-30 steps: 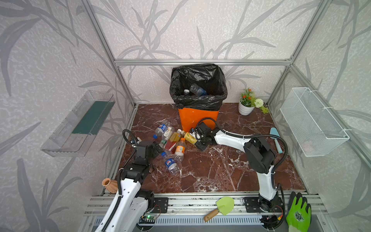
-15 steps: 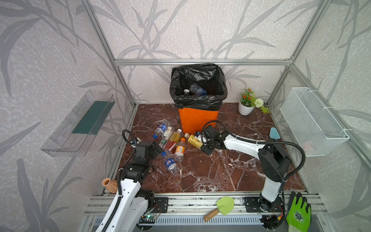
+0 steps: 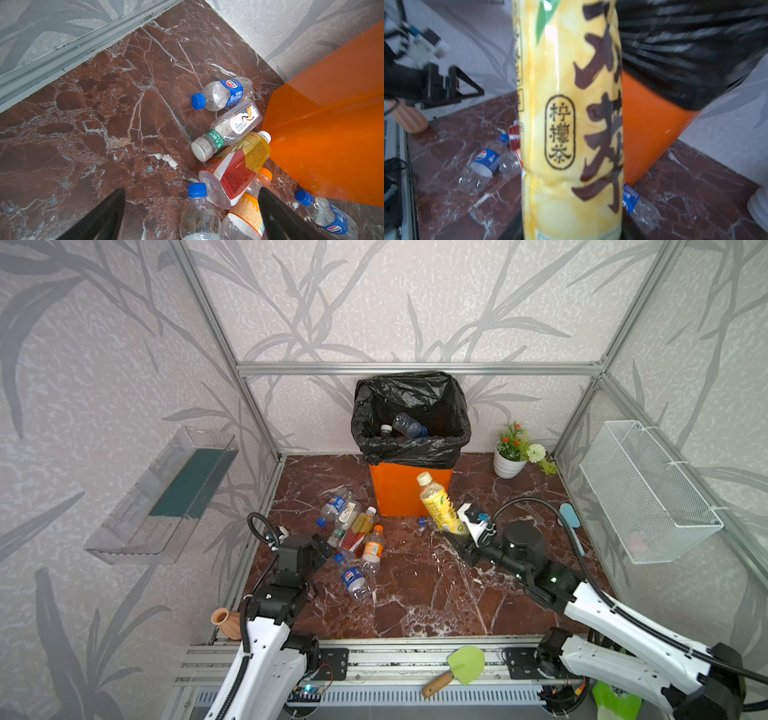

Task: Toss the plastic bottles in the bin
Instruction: 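Lift the yellow tea bottle over the bin and release it with the right gripper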

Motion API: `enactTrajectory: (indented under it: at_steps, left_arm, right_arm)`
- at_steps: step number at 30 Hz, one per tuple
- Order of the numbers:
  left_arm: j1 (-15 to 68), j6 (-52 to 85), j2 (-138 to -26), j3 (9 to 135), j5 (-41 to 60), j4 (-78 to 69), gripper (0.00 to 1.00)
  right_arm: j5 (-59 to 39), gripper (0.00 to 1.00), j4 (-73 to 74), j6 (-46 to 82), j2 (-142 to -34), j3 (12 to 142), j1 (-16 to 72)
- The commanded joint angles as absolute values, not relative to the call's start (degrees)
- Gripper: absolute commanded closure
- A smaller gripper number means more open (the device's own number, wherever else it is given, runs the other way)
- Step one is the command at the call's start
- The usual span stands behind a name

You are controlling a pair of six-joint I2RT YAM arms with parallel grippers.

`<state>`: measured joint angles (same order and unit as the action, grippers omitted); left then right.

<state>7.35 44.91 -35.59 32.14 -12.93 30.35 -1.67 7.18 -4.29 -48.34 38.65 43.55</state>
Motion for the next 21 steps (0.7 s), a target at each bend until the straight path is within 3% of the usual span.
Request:
enactTrajectory:
  at_steps: [1, 4, 7, 13, 16, 18, 21]
  left_arm:
    - [6.9, 45.4, -34.8, 31.5, -14.9, 29.9, 0.01]
    - [6.9, 45.4, -35.1, 31.7, -14.8, 30.1, 0.01]
    - [6.9, 45.5, -35.7, 31.9, -14.4, 30.0, 0.01]
    - [6.9, 43.6, -36.6, 33.6, -12.3, 30.8, 0.02]
    - [6.9, 41.8, -37.3, 33.3, -11.3, 29.6, 0.03]
    - [6.9, 41.2, -38.6, 33.8, -10.8, 29.7, 0.03]
    - [6.9, 41.4, -40.2, 35.5, -10.8, 32.0, 0.03]
  right_arm:
    - [2.4, 0.57, 21.2, -4.1, -38.9, 35.7, 43.6]
    - [6.6, 0.56, 27.8, -6.8, -35.3, 35.6, 43.6]
    - [7.6, 0.54, 27.4, -10.7, -39.8, 42.0, 42.9]
    - [-9.3, 0.54, 17.8, -2.5, -63.5, 67.7, 32.8]
    - [-16.2, 0.53, -6.4, -0.3, -82.3, 95.6, 30.0]
    - [-15.7, 0.46, -26.0, -2.8, -96.1, 117.8, 30.0]
    - [-11.6, 0.18, -36.1, -2.5, -105.1, 132.0, 29.7]
